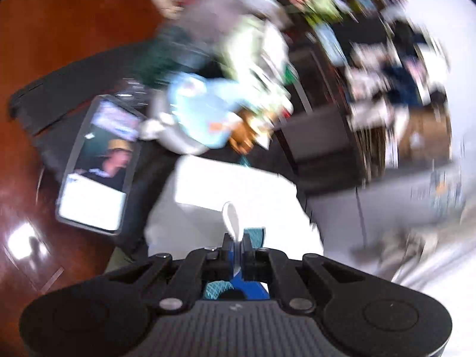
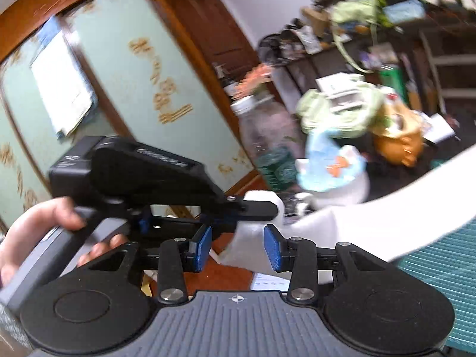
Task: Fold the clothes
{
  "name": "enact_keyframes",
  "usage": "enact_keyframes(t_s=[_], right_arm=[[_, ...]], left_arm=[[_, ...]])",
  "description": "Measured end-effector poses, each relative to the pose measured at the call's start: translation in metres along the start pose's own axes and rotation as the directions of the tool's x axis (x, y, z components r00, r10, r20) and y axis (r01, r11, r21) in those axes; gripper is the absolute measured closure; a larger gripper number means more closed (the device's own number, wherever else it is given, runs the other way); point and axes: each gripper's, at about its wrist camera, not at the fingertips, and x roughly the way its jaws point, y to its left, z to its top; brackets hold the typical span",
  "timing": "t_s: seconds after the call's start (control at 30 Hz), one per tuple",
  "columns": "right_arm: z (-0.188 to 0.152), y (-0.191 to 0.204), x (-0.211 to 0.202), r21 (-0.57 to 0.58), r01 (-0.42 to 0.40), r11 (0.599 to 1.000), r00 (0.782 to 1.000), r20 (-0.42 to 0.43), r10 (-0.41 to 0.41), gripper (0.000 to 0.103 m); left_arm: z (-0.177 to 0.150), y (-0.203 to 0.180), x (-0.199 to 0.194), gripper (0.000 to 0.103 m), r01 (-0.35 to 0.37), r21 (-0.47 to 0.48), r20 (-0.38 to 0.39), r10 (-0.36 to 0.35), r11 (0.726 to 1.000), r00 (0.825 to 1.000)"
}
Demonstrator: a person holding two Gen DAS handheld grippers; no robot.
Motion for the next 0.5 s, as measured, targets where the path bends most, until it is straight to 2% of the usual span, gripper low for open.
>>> enact_keyframes(t_s=[0.13,0.3,0.33,0.5], right_arm=[[0.001,-0.035,-0.014,0.072,0.012,0.997,1.0,0.019,-0.013,0.064],[0.002,-0.037,-0.031,0.004,0.197,0.98,0.98,-0.005,-0.197,0.063],[0.002,-0.04,-0.035,0.023,0.214,0.977,0.977,0.003,-0.214,0.062],[0.003,-0.042,-0.044,-0.016,0.398,0.917,0.917,0.0,-0.398,0.059]], left_arm=[[-0.006,-0.028,0.027,0.1,-0.02,0.069,-0.059,0.024,0.997,0.998],[-0.017,-0.062,0.059,0.1,-0.047,0.161,-0.113,0.065,0.986,0.991],[-0.021,-0.07,0.066,0.1,-0.055,0.188,-0.116,0.078,0.981,0.99],[-0.037,-0.106,0.098,0.1,-0.078,0.293,-0.132,0.122,0.953,0.984]])
